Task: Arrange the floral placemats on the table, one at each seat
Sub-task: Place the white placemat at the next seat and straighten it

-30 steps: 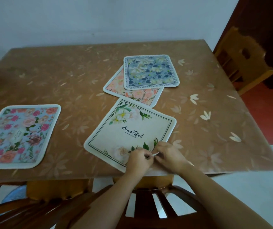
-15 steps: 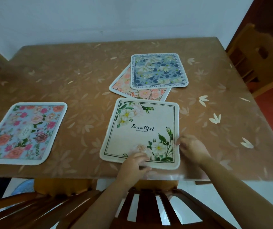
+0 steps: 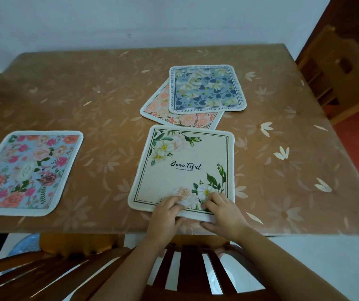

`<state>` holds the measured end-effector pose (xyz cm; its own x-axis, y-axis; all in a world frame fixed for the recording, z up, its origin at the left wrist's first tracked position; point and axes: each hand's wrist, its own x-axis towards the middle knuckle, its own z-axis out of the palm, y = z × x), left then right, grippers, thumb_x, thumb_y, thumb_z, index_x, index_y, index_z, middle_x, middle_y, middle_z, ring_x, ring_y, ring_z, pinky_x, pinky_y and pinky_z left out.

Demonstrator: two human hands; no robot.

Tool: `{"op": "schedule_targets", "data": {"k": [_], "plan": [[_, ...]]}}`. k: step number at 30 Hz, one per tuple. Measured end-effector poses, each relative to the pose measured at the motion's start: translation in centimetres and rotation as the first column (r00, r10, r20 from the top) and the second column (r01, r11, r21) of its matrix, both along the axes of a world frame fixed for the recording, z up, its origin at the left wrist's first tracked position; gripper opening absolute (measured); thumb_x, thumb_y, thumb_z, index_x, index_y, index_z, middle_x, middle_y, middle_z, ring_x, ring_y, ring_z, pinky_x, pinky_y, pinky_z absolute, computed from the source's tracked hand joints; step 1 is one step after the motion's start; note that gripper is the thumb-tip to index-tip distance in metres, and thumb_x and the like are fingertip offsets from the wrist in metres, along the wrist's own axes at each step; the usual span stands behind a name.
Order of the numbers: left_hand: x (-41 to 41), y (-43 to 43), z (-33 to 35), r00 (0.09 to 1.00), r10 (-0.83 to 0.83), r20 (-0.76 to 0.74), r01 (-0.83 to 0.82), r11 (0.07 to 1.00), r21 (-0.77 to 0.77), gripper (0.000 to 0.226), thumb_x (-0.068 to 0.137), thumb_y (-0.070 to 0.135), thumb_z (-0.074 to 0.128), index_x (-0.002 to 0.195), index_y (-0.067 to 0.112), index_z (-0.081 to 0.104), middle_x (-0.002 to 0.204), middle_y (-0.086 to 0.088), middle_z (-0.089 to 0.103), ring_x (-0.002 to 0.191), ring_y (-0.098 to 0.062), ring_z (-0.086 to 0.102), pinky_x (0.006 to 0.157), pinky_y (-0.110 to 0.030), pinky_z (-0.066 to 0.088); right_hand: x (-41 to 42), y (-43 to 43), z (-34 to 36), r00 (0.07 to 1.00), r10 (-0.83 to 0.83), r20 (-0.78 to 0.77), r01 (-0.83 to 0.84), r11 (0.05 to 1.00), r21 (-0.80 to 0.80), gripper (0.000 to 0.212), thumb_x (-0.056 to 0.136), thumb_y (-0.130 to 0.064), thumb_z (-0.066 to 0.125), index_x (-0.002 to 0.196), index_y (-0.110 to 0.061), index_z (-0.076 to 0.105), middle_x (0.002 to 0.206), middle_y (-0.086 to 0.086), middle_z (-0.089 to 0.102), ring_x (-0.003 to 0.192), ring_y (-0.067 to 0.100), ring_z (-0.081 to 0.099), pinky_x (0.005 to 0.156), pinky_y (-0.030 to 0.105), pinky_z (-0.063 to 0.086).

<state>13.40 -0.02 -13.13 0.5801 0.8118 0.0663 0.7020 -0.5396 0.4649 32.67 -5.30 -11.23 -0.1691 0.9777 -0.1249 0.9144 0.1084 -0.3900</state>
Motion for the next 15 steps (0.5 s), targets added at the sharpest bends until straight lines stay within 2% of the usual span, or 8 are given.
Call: {"op": "schedule_targets", "data": {"k": [5, 9, 13, 15], "plan": [[-0.2, -0.2, -0.1, 1.000, 0.006, 0.018, -0.006, 1.000, 0.001, 0.028, 0.065, 0.013, 0.079, 0.090, 0.005, 0.068, 0.110, -0.011, 0.064, 0.106, -0.029, 0.057, 0.092, -0.040, 0.044, 0.0, 0.1, -0.2, 1.000, 0.012, 0.020, -0.012, 1.000, -0.013, 0.036, 0.075, -0.033, 0.065, 0.103, -0.012, 0.055, 0.109, 0.008, 0.051, 0.102, 0.025, 0.045, 0.087, 0.035, 0.040], [-0.4, -0.2, 0.0, 0.999, 0.038, 0.028, -0.038, 0.999, 0.013, 0.026, 0.064, 0.010, 0.080, 0.087, 0.005, 0.070, 0.105, -0.011, 0.066, 0.099, -0.028, 0.061, 0.087, -0.042, 0.049, 0.9, -0.1, -0.2, 0.999, -0.033, 0.022, 0.033, 0.999, -0.014, 0.025, 0.072, -0.017, 0.064, 0.094, -0.006, 0.059, 0.102, 0.014, 0.056, 0.095, 0.031, 0.052, 0.080, 0.042, 0.048], [-0.4, -0.2, 0.3, 0.997, 0.063, 0.040, -0.064, 0.998, 0.012, 0.022, 0.064, 0.004, 0.079, 0.084, 0.004, 0.070, 0.099, -0.013, 0.066, 0.095, -0.030, 0.062, 0.083, -0.042, 0.051, 2.7, -0.3, -0.1, 0.997, -0.063, 0.044, 0.065, 0.997, -0.046, 0.023, 0.074, -0.019, 0.061, 0.094, -0.009, 0.058, 0.103, 0.010, 0.053, 0.098, 0.027, 0.048, 0.077, 0.036, 0.043], [-0.5, -0.1, 0.5, 0.997, 0.066, 0.038, -0.067, 0.997, 0.027, 0.022, 0.060, 0.001, 0.080, 0.079, 0.003, 0.069, 0.091, -0.014, 0.066, 0.087, -0.031, 0.063, 0.076, -0.040, 0.053, 3.0, -0.6, -0.2, 0.996, -0.064, 0.054, 0.067, 0.997, -0.047, 0.018, 0.074, -0.016, 0.060, 0.090, -0.009, 0.059, 0.099, 0.010, 0.055, 0.096, 0.027, 0.050, 0.075, 0.033, 0.041]]}}
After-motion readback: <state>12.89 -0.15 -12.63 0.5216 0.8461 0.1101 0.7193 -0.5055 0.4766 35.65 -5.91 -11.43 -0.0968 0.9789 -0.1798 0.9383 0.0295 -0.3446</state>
